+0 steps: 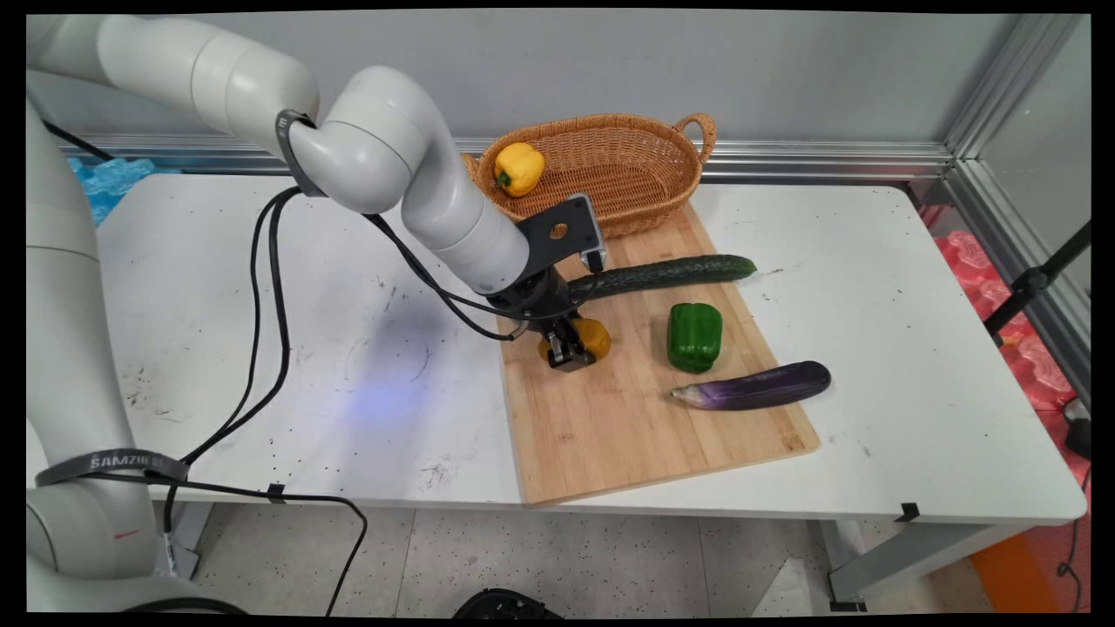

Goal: Place the picked object in the vegetable basket

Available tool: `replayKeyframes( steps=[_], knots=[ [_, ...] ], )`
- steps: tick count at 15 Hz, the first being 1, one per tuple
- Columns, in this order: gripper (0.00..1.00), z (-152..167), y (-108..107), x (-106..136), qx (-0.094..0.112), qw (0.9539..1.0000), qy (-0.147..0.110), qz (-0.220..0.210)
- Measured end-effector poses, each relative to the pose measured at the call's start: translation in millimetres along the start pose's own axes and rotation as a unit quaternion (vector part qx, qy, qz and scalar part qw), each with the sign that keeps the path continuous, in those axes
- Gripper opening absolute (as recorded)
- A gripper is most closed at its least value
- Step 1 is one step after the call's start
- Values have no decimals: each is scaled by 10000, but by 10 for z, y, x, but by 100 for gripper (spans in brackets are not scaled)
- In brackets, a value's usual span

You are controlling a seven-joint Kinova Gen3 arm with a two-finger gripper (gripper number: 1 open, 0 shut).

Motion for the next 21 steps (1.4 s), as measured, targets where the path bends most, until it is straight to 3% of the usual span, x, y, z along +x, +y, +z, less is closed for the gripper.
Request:
replayKeyframes(
  steps=[6,10,13,21],
  knots=[
    [0,-117,-44,124,-186,9998,55,-103],
    [0,-256,-203,289,-226,9995,195,-69],
    [0,-360,-426,436,-162,9993,329,-36],
    [0,-581,-1404,833,334,9967,718,167]
  ],
)
